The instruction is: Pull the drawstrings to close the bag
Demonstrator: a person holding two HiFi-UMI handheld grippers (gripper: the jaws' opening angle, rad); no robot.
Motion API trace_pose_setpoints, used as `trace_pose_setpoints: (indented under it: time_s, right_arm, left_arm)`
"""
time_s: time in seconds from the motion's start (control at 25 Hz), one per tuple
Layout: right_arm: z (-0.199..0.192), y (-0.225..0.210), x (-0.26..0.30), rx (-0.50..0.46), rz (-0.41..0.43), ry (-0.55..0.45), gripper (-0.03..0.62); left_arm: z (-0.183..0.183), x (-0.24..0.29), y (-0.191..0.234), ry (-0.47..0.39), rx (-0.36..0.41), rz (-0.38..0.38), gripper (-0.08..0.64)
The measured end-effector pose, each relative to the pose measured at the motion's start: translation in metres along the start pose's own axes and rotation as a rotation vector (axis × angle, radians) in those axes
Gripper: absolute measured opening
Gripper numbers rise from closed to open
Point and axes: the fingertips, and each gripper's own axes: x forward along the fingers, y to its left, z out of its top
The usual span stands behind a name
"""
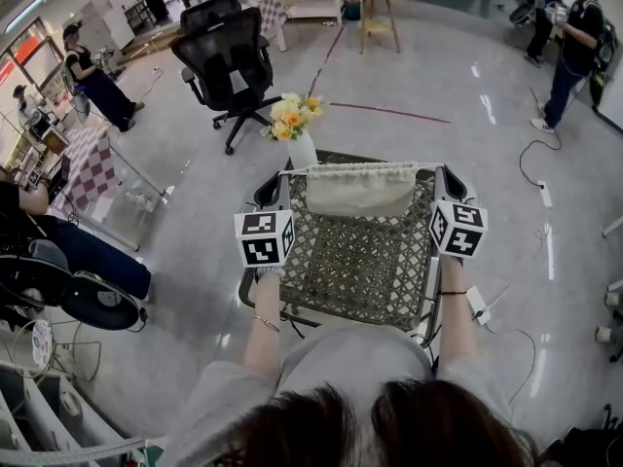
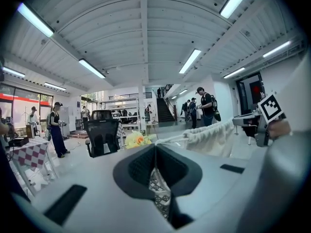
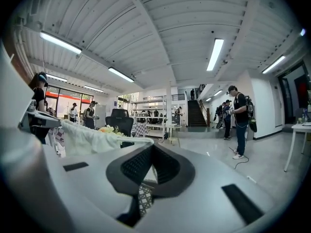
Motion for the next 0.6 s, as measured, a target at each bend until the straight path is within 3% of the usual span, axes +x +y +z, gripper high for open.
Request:
trace_pose_setpoints:
  time_s: [0.6]
  right_arm:
    - [0.0, -0.019, -0.003, 0.109, -0.051, -0.026, 0.021]
  left_arm:
    - [0.004, -0.001, -0.006, -0.029, -0.035, 0.027, 0.026]
